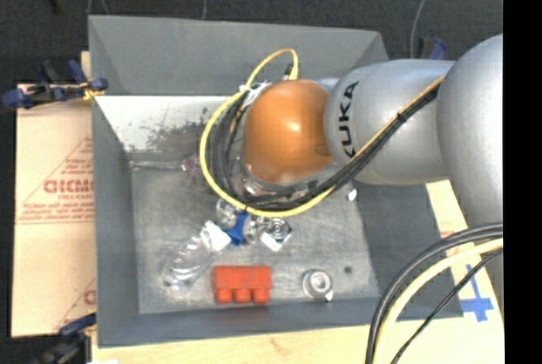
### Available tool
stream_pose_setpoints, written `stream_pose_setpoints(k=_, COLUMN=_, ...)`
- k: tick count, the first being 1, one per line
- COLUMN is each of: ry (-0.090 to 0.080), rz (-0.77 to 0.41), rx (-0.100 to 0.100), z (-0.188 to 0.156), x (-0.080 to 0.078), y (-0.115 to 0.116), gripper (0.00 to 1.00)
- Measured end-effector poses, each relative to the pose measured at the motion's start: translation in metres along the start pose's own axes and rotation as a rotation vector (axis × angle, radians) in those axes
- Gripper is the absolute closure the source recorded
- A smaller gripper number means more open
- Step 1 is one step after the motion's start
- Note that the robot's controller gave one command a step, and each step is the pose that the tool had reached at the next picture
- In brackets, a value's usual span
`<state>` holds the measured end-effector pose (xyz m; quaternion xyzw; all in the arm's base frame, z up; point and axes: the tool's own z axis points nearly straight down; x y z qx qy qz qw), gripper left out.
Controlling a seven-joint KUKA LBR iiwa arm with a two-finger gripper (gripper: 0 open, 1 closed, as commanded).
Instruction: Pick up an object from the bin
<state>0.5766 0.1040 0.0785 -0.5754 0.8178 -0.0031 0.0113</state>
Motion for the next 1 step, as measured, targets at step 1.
stream_pose_setpoints(k=1, ry=0.008, rz=-0.098, rx=-0.008, z=-0.1685, x=-0.0127, y=-0.0095, gripper=1.0)
